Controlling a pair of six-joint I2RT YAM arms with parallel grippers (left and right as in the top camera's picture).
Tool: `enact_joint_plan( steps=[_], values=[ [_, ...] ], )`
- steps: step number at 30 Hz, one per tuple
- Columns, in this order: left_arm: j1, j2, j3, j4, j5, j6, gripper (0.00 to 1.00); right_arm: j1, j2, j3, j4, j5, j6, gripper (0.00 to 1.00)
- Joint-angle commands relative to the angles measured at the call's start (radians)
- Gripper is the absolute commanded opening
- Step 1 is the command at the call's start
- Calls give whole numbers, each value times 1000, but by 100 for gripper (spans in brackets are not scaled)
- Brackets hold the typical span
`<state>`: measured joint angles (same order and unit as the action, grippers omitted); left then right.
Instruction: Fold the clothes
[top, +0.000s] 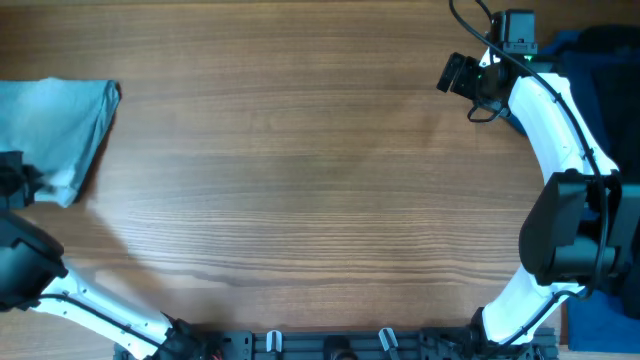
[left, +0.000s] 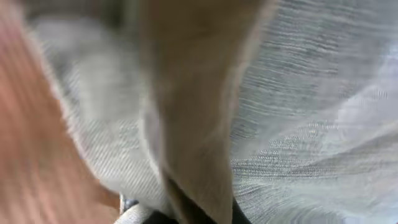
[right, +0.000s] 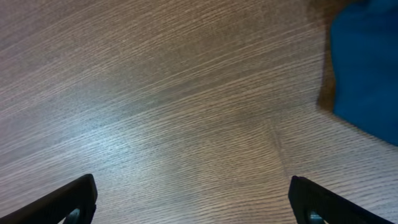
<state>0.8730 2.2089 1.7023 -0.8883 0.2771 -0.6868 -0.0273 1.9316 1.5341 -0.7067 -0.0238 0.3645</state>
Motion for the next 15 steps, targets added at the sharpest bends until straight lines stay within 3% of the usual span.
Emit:
enact_joint_plan(
  steps=[1,7,15],
  values=[
    [-98,17,-3,11,0,16,4,6,18,-5,3,9,-5,99],
    [-205,17,-3,11,-82,62,4,6,18,-5,3,10,-5,99],
    [-225,17,-4,-3,-118,61,4,6,18,-5,4,9,-5,99]
  ],
)
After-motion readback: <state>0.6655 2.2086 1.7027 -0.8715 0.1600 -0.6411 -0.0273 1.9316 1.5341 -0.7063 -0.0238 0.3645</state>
